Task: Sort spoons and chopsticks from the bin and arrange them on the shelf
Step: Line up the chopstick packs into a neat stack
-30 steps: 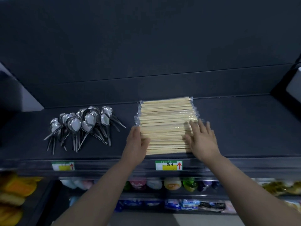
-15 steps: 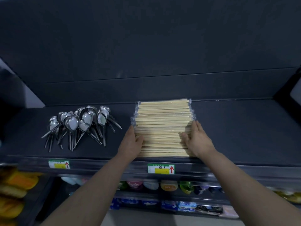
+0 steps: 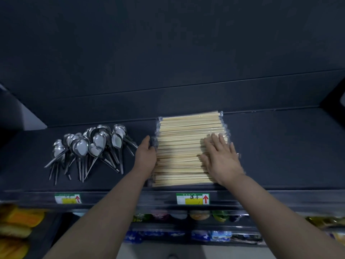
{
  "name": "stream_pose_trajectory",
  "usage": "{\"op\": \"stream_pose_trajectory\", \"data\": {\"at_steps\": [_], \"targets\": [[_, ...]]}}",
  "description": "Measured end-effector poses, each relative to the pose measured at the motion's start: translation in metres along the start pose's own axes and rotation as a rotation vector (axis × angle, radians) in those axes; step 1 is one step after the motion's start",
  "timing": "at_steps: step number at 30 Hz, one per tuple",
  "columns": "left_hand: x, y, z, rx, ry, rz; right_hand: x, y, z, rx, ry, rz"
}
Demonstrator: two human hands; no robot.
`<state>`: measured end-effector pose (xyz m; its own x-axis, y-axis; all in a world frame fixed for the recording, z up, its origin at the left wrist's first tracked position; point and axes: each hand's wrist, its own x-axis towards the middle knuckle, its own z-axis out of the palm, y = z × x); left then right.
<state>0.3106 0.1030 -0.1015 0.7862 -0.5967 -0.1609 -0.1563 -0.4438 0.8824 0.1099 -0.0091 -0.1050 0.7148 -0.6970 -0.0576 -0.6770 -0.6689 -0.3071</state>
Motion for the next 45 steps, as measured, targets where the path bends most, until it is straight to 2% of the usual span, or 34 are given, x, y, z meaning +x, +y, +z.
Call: {"op": "stream_pose_trajectory", "data": {"at_steps": [5,12,15,19,23,29,35,40,45], "targets": [[0.016,-0.003,-0.003,-0.027,-0.087,0.016,0.004,-0.008,0.006,-0.014,-0.023,0.021],[-0.001,-0.008,-0.01,-0.163,-0.075,0.006,0.005,-0.021,0.01,-0.019,-0.012,0.019],[-0.012,-0.015,-0.012,-0.196,0.007,0.026,0.001,-0.028,0.011,-0.017,-0.017,-0.026],[-0.022,-0.025,-0.017,-0.012,0.146,0.066,-0.004,-0.034,0.011,-0.05,-0.022,-0.082],[-0.027,-0.026,-0.02,0.23,0.118,0.033,-0.007,-0.041,0.018,-0.044,-0.081,-0.157],[-0.031,-0.023,-0.021,0.367,0.09,-0.021,-0.007,-0.035,0.01,0.003,-0.172,-0.227],[-0.039,-0.02,-0.018,0.452,0.072,-0.011,-0.012,-0.038,0.013,0.106,-0.143,-0.358],[-0.036,-0.015,-0.015,0.44,0.116,-0.016,-0.015,-0.036,0.012,0.021,-0.1,-0.303],[-0.033,-0.01,-0.009,0.39,0.037,0.041,-0.014,-0.031,0.01,-0.066,-0.155,-0.197]]}}
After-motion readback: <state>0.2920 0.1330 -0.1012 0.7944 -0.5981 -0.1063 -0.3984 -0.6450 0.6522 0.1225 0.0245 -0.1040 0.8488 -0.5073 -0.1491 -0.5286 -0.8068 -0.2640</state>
